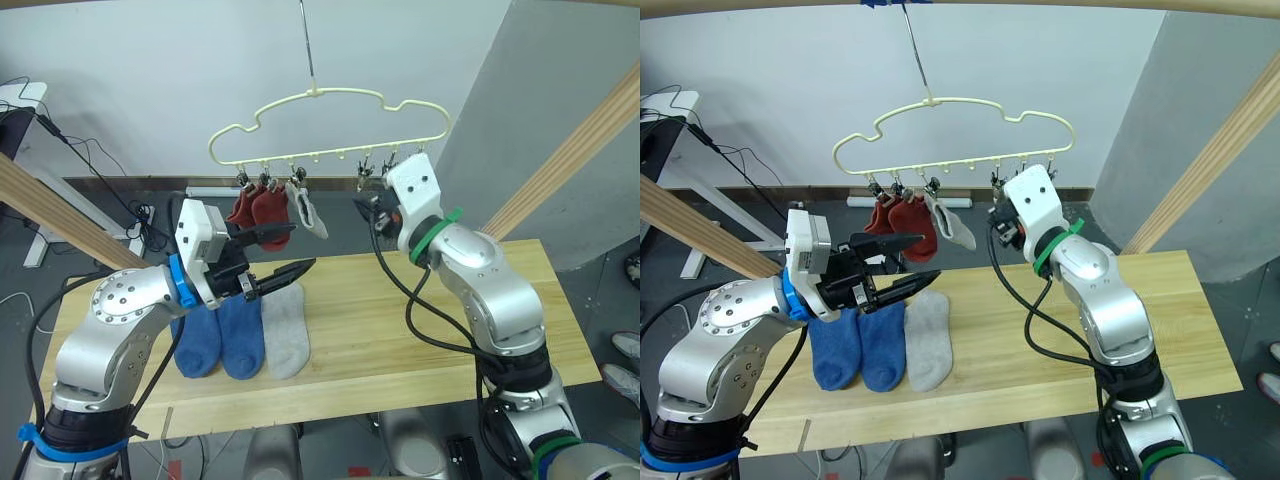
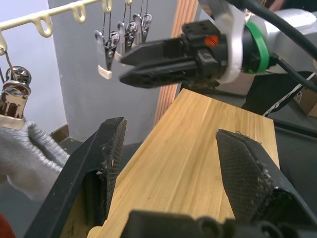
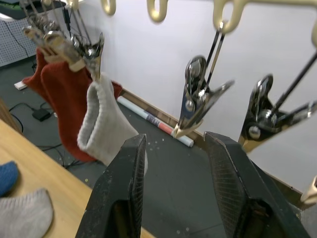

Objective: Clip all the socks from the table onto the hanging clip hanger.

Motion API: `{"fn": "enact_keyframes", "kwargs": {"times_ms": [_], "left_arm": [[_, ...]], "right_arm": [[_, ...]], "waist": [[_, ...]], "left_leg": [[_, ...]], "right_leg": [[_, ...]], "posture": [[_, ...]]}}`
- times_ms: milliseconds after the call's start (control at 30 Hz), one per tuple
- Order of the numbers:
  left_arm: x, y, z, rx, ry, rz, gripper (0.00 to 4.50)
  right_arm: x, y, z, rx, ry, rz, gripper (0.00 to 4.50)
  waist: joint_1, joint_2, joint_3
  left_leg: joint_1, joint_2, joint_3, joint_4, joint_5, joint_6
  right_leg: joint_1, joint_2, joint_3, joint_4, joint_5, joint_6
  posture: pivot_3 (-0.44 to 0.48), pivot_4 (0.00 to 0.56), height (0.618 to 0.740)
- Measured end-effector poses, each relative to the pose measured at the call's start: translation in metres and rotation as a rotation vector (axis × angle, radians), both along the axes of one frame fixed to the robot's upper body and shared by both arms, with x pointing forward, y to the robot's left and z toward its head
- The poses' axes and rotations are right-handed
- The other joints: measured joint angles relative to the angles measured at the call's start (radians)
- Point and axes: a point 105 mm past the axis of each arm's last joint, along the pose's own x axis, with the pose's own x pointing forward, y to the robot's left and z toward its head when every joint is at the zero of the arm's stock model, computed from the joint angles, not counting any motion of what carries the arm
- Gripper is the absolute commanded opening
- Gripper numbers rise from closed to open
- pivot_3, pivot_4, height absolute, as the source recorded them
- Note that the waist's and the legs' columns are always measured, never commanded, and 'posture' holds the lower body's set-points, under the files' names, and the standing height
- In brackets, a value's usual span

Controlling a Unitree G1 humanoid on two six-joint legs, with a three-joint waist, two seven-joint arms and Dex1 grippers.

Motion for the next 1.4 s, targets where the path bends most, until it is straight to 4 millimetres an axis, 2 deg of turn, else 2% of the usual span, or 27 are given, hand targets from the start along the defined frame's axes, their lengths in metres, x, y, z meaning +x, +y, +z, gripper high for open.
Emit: {"fn": "enact_keyframes", "kwargs": {"times_ms": [367, 700, 1400], "left_arm": [[0.001, 0.001, -0.001, 0.002, -0.006, 0.003, 3.18], [0.001, 0.0, -0.002, 0.005, -0.002, 0.003, 3.18], [0.001, -0.003, -0.006, 0.009, 0.008, -0.005, 3.18]], "right_arm": [[0.003, 0.012, 0.012, 0.043, -0.032, 0.011, 1.94], [0.004, 0.024, 0.015, 0.095, -0.043, 0.024, 1.94], [0.011, 0.025, 0.017, 0.183, -0.015, -0.027, 1.94]], "waist": [[0.0, 0.0, 0.0], [0.0, 0.0, 0.0], [0.0, 0.0, 0.0]], "left_leg": [[0.0, 0.0, 0.0, 0.0, 0.0, 0.0], [0.0, 0.0, 0.0, 0.0, 0.0, 0.0], [0.0, 0.0, 0.0, 0.0, 0.0, 0.0]], "right_leg": [[0.0, 0.0, 0.0, 0.001, 0.0, 0.0], [0.0, 0.0, 0.0, 0.001, 0.0, 0.0], [0.0, 0.0, 0.0, 0.001, 0.0, -0.001]], "posture": [[-0.243, 0.287, 0.74], [-0.241, 0.287, 0.74], [-0.24, 0.288, 0.74]]}}
